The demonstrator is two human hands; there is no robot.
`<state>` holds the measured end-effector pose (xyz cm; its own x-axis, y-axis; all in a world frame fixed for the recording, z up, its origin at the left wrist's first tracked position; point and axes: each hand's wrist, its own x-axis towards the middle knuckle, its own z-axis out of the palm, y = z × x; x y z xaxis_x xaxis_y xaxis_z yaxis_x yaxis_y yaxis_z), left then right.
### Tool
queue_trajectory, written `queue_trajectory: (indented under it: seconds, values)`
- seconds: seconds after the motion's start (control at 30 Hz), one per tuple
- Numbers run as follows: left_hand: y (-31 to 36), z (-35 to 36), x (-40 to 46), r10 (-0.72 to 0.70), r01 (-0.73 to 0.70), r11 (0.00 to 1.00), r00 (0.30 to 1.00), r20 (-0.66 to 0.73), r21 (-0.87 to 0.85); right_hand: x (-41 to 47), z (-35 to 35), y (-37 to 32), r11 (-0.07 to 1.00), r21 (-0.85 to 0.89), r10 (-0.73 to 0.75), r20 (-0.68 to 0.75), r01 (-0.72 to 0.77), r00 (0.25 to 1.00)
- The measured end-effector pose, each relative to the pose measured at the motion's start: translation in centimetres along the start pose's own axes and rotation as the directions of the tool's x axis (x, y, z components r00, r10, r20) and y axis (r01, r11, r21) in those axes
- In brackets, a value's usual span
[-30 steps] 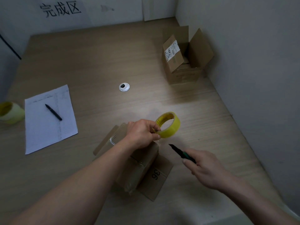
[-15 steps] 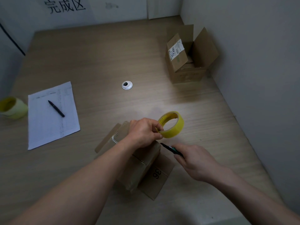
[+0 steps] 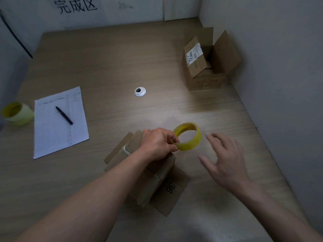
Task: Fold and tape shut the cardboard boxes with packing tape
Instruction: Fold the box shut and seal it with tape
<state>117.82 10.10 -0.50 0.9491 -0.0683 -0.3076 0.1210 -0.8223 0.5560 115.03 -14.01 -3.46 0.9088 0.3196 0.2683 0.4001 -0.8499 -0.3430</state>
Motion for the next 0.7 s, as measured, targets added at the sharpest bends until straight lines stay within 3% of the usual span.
queue_trajectory:
  seconds: [0.07,0.17,0.33,0.47,0.7]
  values:
    - [0.0,0.0,0.1,0.001,-0.001,1.000,1.000,0.002,0.019,2.9,-0.3,-2.6,0.980,0.013,-0.201,0.000,0.201,0.980]
    - [-0.1,0.0,0.0,0.014,-0.014,1.000,1.000,-0.007,0.023,5.6,0.3,-4.9,0.955,-0.052,-0.267,0.269,0.291,0.925]
    - [-0.5,0.4,-0.2,0.066,-0.062,0.996,0.995,-0.070,0.058,6.8,1.5,-5.0,0.991,0.069,-0.134,0.517,0.114,0.846]
    - [-1.5,0.7,-1.1,0.205,-0.191,0.967,0.976,-0.068,0.170,7.5,1.7,-5.0,0.991,0.087,-0.134,0.634,0.103,0.762]
    - [-1.8,0.8,-1.4,0.263,-0.246,0.933,0.964,-0.031,0.264,8.4,1.7,-4.6,0.990,0.136,-0.123,0.711,0.037,0.692]
